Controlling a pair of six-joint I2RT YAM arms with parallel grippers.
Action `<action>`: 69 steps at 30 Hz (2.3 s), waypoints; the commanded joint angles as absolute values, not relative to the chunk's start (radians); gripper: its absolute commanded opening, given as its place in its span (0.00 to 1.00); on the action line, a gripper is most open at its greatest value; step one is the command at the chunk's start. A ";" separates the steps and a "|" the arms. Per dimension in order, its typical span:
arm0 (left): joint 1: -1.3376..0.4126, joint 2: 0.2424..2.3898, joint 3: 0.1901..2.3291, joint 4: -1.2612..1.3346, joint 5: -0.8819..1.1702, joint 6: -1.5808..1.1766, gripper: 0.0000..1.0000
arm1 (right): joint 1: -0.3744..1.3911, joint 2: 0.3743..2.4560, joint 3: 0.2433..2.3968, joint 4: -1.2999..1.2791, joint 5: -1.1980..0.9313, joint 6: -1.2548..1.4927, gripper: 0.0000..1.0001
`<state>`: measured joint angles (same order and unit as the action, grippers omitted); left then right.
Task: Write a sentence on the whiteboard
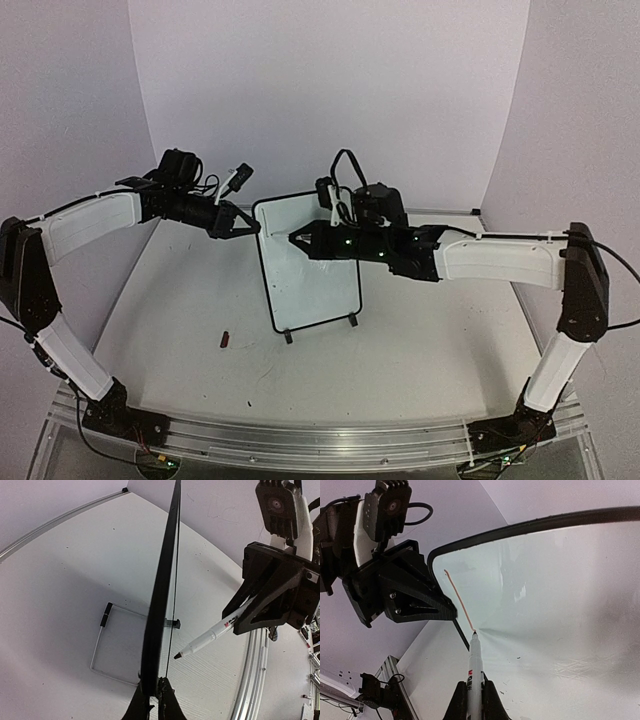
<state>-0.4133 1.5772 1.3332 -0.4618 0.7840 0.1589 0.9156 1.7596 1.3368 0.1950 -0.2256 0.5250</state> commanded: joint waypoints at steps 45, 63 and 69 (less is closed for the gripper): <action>-0.416 1.555 1.319 -0.473 0.753 0.207 0.00 | 0.915 1.830 1.448 0.184 -0.169 0.532 0.00; -0.416 1.545 1.316 -0.476 0.749 0.210 0.00 | 0.917 1.756 1.333 0.184 -0.061 0.569 0.00; -0.417 1.543 1.316 -0.476 0.748 0.211 0.00 | 0.917 1.737 1.325 0.197 -0.078 0.556 0.00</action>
